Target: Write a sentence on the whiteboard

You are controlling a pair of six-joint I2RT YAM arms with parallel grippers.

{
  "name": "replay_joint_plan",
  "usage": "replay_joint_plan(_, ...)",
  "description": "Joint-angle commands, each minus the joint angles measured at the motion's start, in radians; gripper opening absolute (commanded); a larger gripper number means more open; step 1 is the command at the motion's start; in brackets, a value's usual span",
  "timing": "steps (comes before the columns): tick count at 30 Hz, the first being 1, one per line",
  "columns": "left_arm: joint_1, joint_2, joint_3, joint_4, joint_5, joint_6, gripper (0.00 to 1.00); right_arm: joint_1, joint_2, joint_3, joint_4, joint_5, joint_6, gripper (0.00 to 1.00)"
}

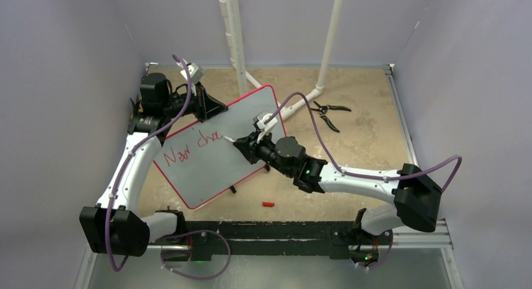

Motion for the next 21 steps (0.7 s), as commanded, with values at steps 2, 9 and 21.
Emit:
replay_joint_plan(2, 0.027, 0.01, -0.002, 0.041, -0.047, 0.002, 0.0, -0.01, -0.076, 0.009, 0.007, 0.072, -0.022, 0.0)
replay_joint_plan(9, 0.027, 0.01, -0.002, 0.041, -0.047, 0.002, 0.0, -0.01, -0.061, 0.047, 0.038, 0.021, -0.039, 0.0)
replay_joint_plan(21, 0.027, 0.013, -0.003, 0.041, -0.047, 0.003, 0.0, -0.01, -0.004, 0.075, 0.051, -0.01, -0.07, 0.0)
